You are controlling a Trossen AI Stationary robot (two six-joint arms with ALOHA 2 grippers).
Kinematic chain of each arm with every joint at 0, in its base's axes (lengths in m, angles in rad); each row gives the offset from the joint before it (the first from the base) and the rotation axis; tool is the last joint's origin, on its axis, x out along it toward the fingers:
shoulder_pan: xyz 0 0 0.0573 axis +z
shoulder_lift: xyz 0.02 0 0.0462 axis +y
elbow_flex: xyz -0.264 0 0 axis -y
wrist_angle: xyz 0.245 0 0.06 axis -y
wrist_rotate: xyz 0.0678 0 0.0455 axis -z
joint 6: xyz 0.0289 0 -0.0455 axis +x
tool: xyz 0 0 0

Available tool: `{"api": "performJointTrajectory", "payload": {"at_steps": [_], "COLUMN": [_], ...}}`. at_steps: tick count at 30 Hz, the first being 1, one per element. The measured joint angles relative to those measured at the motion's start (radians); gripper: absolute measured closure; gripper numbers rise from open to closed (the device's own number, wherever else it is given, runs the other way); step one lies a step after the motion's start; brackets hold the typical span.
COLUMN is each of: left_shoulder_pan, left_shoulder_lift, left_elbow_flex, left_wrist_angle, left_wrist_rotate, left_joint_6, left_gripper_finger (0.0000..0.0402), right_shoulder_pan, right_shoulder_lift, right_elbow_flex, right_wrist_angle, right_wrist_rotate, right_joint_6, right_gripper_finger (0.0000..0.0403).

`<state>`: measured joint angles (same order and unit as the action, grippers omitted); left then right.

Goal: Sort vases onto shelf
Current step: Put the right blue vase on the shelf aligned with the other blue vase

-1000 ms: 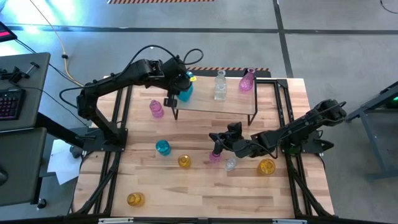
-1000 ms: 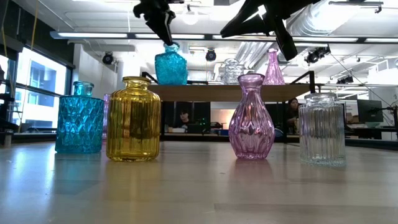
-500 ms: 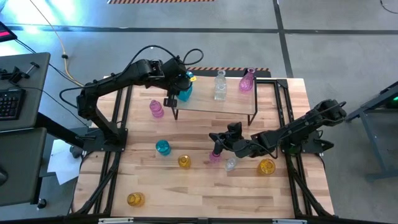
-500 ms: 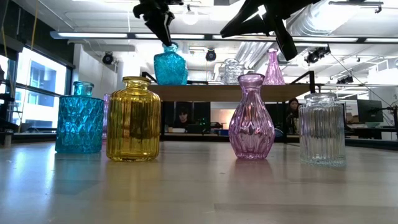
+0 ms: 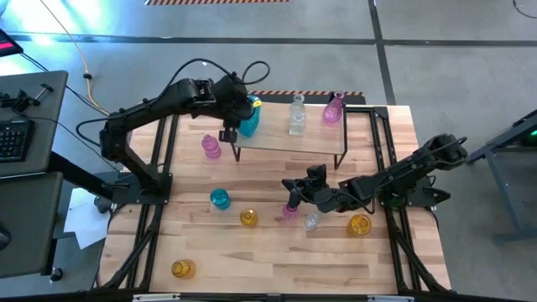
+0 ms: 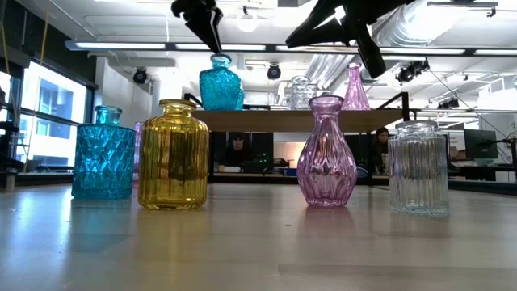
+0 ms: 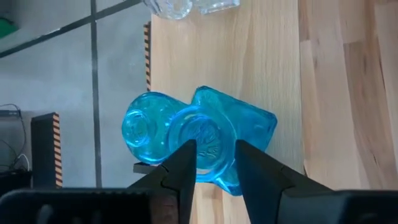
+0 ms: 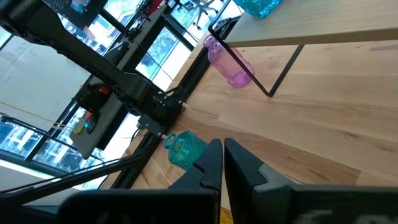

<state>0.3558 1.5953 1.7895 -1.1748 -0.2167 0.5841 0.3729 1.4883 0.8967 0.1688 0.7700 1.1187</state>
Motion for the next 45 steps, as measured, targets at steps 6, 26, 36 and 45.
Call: {"api": "performJointTrajectory", "payload": {"at_steps": [6,26,36,45], "left_shoulder_pan": [-0.008,0.058,0.058,0.059], "left_shoulder_lift": [-0.041,-0.464,-0.683,-0.769], "left_elbow_flex": [0.0,-0.1,-0.313,-0.369], "left_wrist_angle": [-0.001,0.125,0.133,0.149], "left_wrist_rotate": [0.005,0.17,0.172,0.175], "left_joint_6": [-0.06,-0.365,-0.399,-0.399], "left_gripper_finger": [0.0285,0.0284,0.0284,0.0284], "right_shoulder_pan": [-0.002,-0.269,-0.321,-0.349], "right_shoulder_lift": [0.0,0.008,0.184,0.381], "right_elbow_flex": [0.0,0.0,0.186,0.675], "right_wrist_angle": [0.001,0.358,0.429,-0.05], "right_wrist_rotate": [0.0,-0.27,-0.415,-0.466], "right_joint_6": [0.001,-0.31,-0.42,-0.603], "right_gripper_finger": [0.0403,0.0403,0.0403,0.0403]}}
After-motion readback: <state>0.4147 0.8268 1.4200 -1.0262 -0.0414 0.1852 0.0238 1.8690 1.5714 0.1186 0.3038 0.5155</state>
